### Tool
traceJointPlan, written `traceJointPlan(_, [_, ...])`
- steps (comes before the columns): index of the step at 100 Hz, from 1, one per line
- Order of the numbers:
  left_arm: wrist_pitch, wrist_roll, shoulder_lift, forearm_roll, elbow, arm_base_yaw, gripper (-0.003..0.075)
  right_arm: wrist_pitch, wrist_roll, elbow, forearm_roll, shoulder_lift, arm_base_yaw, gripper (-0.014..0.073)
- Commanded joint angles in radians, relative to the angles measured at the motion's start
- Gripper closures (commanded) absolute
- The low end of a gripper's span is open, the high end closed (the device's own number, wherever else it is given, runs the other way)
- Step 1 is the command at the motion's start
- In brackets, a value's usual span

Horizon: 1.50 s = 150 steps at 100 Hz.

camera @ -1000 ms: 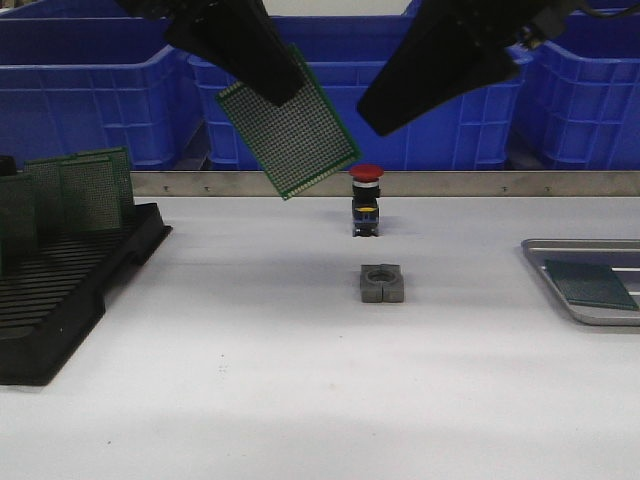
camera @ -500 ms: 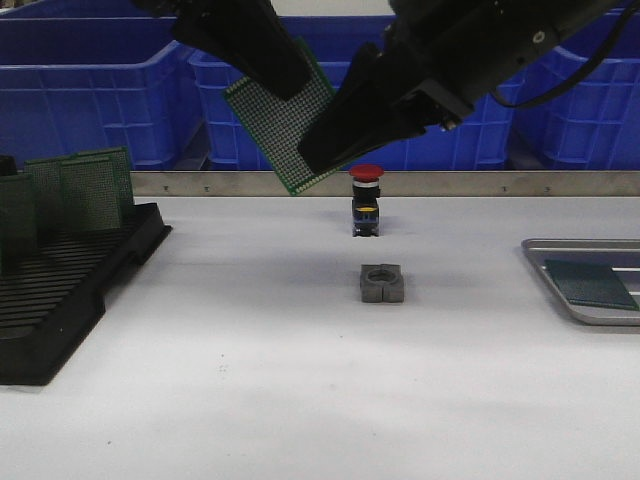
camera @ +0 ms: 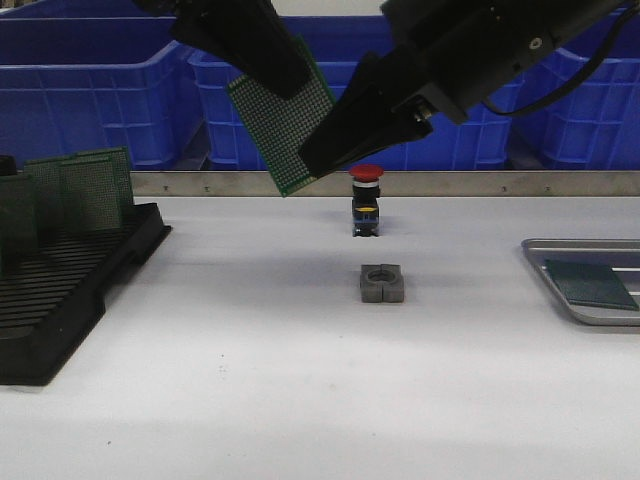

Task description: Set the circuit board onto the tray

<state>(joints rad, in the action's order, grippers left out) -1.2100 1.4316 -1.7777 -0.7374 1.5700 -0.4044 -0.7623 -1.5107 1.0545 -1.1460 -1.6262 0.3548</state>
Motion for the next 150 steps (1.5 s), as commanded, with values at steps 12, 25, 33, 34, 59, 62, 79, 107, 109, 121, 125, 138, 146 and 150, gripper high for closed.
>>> traceJointPlan(12, [0.009,-0.007,0.053,-0.012,0.022,0.009,0.0319,0.013,0.143,0.021,-0.065,0.039,-0.034,0.0709])
traceJointPlan(25, [0.017,-0.009,0.053,0.058,0.046,0.044,0.0280,0.012,0.260,-0.014,-0.032,0.039,-0.106,0.0709])
traceJointPlan(33, [0.026,-0.009,0.053,0.058,0.051,0.064,0.0280,0.015,0.307,-0.037,-0.007,0.038,-0.170,0.0709])
traceJointPlan(34, [0.027,-0.009,0.053,0.058,0.051,0.067,0.0280,0.019,0.315,-0.041,-0.005,0.038,-0.183,0.0709])
traceJointPlan(59, [0.032,-0.009,0.053,0.058,0.051,0.084,0.0280,0.039,0.349,-0.091,0.029,-0.024,-0.424,0.0709])
traceJointPlan(62, [0.034,-0.009,0.053,0.058,0.051,0.084,0.0280,0.044,0.349,-0.099,0.033,-0.040,-0.452,0.0709])
traceJointPlan(79, [0.037,-0.010,0.053,0.058,0.051,0.084,0.0280,0.054,0.344,-0.103,0.042,-0.113,-0.560,0.0692])
traceJointPlan(107, [0.037,-0.010,0.053,0.056,0.051,0.084,0.0280,0.061,0.299,-0.103,0.051,-0.123,-0.660,0.0441])
traceJointPlan(109, [0.037,-0.010,0.053,0.056,0.051,0.084,0.0280,0.055,0.299,-0.103,0.051,-0.123,-0.665,0.0398])
traceJointPlan(121, [0.020,-0.013,0.053,0.054,0.051,0.084,0.0281,0.026,0.299,-0.099,0.058,-0.113,-0.694,0.0109])
traceJointPlan(125, [0.016,-0.013,0.053,0.054,0.051,0.084,0.0281,0.025,0.299,-0.093,0.068,-0.108,-0.705,0.0033])
traceJointPlan(138, [0.014,-0.016,0.057,0.059,0.051,0.084,0.0302,0.002,0.299,-0.079,0.094,-0.070,-0.729,-0.0010])
traceJointPlan(146, [0.012,-0.043,0.066,0.074,0.051,0.084,0.0394,-0.009,0.299,-0.071,0.094,-0.033,-0.731,0.0015])
traceJointPlan(150, [0.012,-0.073,0.072,0.081,0.051,0.084,0.0455,-0.017,0.299,-0.070,0.094,-0.016,-0.731,0.0048])
